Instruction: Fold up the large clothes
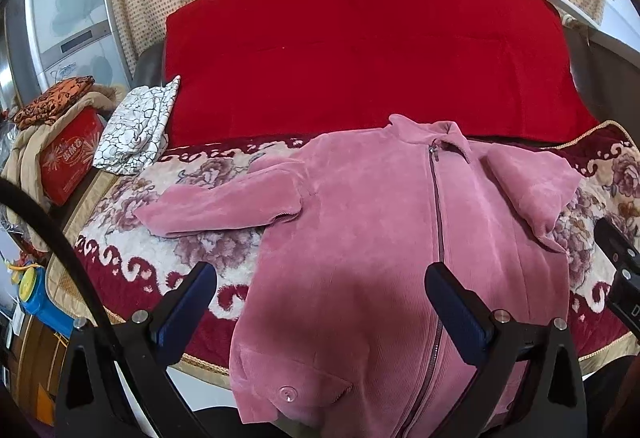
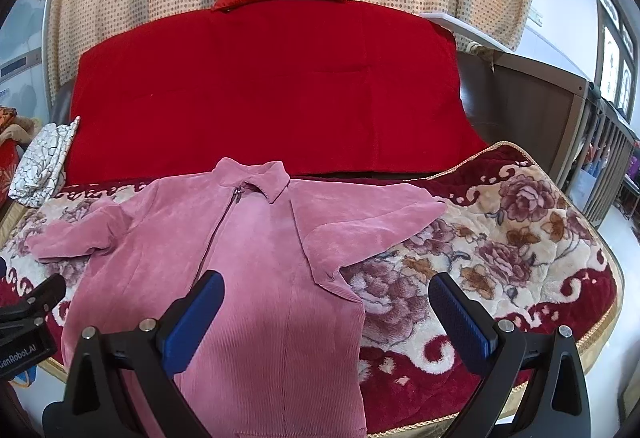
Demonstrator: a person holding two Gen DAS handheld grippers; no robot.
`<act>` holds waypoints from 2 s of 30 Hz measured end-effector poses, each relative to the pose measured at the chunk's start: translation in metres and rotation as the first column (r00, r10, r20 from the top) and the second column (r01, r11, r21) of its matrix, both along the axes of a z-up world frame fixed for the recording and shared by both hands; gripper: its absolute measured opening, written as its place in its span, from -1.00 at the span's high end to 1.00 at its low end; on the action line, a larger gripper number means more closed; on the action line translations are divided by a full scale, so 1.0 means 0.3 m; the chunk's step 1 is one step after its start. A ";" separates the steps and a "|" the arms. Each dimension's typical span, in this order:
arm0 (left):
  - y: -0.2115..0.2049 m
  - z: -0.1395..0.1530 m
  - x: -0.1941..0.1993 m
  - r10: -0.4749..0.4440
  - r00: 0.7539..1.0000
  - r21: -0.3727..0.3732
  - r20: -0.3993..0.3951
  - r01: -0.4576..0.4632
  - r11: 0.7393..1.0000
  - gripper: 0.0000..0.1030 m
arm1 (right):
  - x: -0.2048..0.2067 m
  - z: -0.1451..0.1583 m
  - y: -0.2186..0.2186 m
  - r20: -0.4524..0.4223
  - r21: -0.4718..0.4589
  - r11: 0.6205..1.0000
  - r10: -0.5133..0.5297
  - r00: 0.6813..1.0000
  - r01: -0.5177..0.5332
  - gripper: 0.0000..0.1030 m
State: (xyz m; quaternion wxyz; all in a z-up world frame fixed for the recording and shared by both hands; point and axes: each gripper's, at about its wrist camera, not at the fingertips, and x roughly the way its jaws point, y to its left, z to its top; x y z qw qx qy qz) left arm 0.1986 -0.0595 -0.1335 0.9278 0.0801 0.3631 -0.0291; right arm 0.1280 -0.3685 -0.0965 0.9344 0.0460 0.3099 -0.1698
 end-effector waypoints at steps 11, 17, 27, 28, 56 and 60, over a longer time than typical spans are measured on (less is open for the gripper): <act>-0.011 -0.090 0.089 -0.013 0.997 0.032 -0.082 0.015 0.999 -1.00 | 0.320 -0.220 -0.416 -0.069 0.395 0.918 0.043 0.997 -0.013 -1.00; -0.048 -0.130 0.139 -0.032 0.994 0.063 -0.102 0.039 0.997 -1.00 | 0.420 -0.494 -0.840 -0.128 0.808 0.562 -0.123 0.984 0.176 -0.79; -0.124 -0.180 0.223 -0.041 0.990 0.081 -0.132 0.052 0.995 -1.00 | 0.576 -0.608 -0.998 -0.076 0.837 0.526 -0.161 0.984 0.151 0.14; -0.131 -0.183 0.227 -0.040 0.990 0.082 -0.135 0.052 0.995 -1.00 | 0.592 -0.617 -0.998 -0.092 0.824 0.542 -0.161 0.983 0.166 0.44; 0.062 -0.135 0.118 0.050 0.992 0.042 -0.116 -0.046 0.998 -1.00 | 0.521 -0.393 -0.113 0.149 0.822 0.422 0.488 0.860 -0.383 0.53; 0.025 -0.132 0.114 -0.007 0.992 0.029 -0.129 0.010 1.000 -1.00 | 0.451 -0.409 -0.110 0.230 0.882 0.269 0.469 0.853 -0.386 -0.84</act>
